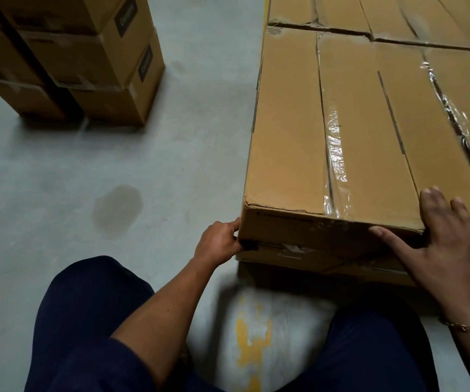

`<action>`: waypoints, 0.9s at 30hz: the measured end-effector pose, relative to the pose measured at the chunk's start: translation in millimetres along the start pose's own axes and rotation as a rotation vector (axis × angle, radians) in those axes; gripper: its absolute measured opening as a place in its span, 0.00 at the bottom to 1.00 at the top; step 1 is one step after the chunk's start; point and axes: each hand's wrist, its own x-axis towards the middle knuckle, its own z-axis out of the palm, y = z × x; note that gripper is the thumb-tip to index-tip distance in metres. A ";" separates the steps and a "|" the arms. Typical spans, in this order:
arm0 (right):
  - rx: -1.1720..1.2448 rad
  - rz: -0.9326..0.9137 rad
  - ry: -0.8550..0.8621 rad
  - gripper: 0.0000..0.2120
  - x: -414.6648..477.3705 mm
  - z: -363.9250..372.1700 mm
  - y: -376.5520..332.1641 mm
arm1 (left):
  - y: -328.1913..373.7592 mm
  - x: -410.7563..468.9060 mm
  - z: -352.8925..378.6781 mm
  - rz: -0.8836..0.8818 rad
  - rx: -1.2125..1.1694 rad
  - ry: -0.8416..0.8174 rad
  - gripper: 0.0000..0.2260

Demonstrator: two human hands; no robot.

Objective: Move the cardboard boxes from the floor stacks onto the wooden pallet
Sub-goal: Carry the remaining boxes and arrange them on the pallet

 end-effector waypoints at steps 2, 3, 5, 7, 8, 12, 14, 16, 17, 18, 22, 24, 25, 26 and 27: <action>-0.008 0.002 0.012 0.51 -0.1 -0.1 -1.6 | 0.9 0.0 -0.2 0.000 0.016 0.001 0.19; -0.009 0.003 0.019 0.51 -0.2 -0.2 -2.2 | 1.1 -0.1 -0.1 0.000 0.013 -0.003 0.19; -0.006 0.000 0.032 0.51 -0.5 -0.7 -3.0 | 1.6 -0.6 -0.3 -0.003 0.002 -0.007 0.18; -0.007 0.000 0.046 0.51 -1.5 -1.9 -4.2 | 1.5 -0.5 -0.8 -0.006 0.001 -0.003 0.17; -0.012 0.003 0.052 0.51 -2.0 -2.5 -4.6 | 1.8 -0.4 -1.2 -0.006 0.002 -0.001 0.17; -0.012 0.007 0.066 0.50 -2.6 -3.3 -5.7 | 2.6 -0.8 -1.9 -0.003 -0.002 0.001 0.19; 0.000 0.012 0.079 0.50 -3.2 -3.3 -6.6 | 3.9 -1.2 -3.1 -0.011 -0.014 -0.002 0.19; 0.009 0.015 0.090 0.50 -3.6 -2.8 -6.7 | 4.3 -0.6 -2.9 -0.020 -0.022 -0.012 0.18; 0.013 0.017 0.093 0.50 -3.5 -2.7 -7.0 | 5.1 -0.9 -3.8 -0.020 -0.029 -0.017 0.18; 0.014 0.017 0.093 0.50 -3.4 -2.6 -7.2 | 6.0 -1.7 -4.9 -0.017 -0.034 -0.017 0.19; 0.010 0.022 0.092 0.50 -3.0 -3.2 -8.4 | 7.7 -2.8 -7.1 -0.019 -0.030 -0.022 0.18; 0.014 0.022 0.097 0.50 -3.1 -3.8 -9.5 | 10.6 -4.1 -9.1 -0.029 -0.016 -0.030 0.18; 0.017 0.020 0.099 0.50 -3.7 -4.2 -10.0 | 10.9 -4.3 -9.4 -0.030 -0.002 -0.037 0.16; 0.022 0.021 0.101 0.49 -4.6 -4.9 -10.6 | 11.3 -4.4 -9.7 -0.030 0.012 -0.044 0.15; 0.025 0.023 0.102 0.49 -5.5 -5.7 -11.2 | 11.6 -3.3 -9.4 -0.031 0.019 -0.055 0.15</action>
